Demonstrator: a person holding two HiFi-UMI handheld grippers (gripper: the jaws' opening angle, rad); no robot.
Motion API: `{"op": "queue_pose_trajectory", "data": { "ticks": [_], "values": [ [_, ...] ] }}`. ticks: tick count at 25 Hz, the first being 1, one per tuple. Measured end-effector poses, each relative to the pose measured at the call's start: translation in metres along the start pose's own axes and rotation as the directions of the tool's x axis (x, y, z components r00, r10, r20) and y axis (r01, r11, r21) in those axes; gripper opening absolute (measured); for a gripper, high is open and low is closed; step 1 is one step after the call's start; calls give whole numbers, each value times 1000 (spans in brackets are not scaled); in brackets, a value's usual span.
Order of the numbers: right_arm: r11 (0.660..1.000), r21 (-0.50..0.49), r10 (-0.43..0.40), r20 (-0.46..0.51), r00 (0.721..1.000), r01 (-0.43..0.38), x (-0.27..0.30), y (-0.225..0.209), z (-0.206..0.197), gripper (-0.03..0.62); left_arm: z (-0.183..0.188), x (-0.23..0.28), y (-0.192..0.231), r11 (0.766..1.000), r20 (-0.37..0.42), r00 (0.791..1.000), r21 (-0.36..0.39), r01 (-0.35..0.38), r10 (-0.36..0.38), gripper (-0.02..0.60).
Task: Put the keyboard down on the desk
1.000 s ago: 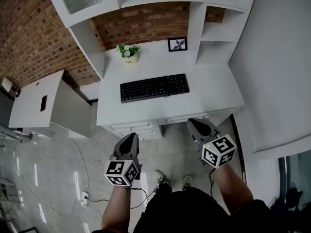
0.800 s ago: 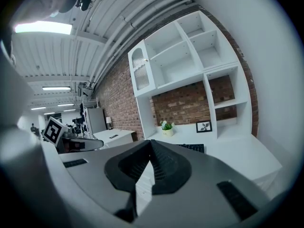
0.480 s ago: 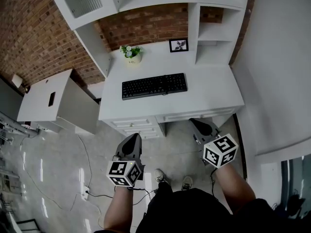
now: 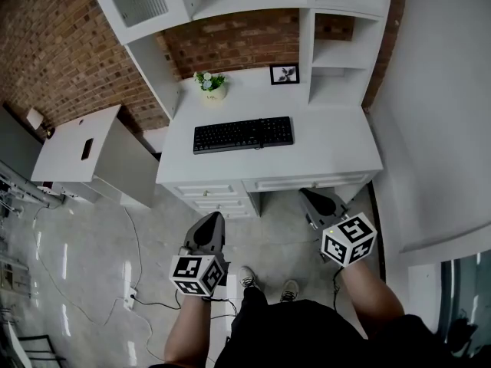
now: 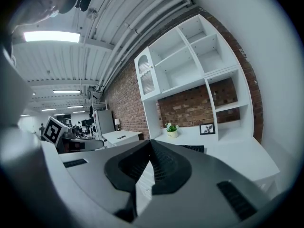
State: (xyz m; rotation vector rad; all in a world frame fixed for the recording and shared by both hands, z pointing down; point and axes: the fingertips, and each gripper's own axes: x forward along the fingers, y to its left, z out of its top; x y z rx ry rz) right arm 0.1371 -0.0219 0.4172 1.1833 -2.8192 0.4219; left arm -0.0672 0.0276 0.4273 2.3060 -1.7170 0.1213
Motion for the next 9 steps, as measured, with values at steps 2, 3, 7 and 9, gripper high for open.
{"op": "queue_pose_trajectory", "data": {
  "ticks": [2, 3, 7, 9],
  "values": [
    [1000, 0, 5, 2, 1000, -5, -3, 1, 0, 17, -2, -2, -3, 1000, 1, 1000, -1, -2, 2, 20],
    [1000, 0, 8, 2, 1000, -8, -5, 2, -1, 17, -2, -3, -5, 1000, 2, 1000, -1, -3, 3, 20],
    [1000, -2, 13, 3, 1000, -13, -13, 5, -2, 17, -5, -8, -12, 1000, 3, 1000, -6, -1, 1, 20],
    [1000, -3, 13, 3, 1000, -13, -17, 6, -3, 17, -5, -10, -14, 1000, 3, 1000, -10, -3, 3, 20]
  ]
}}
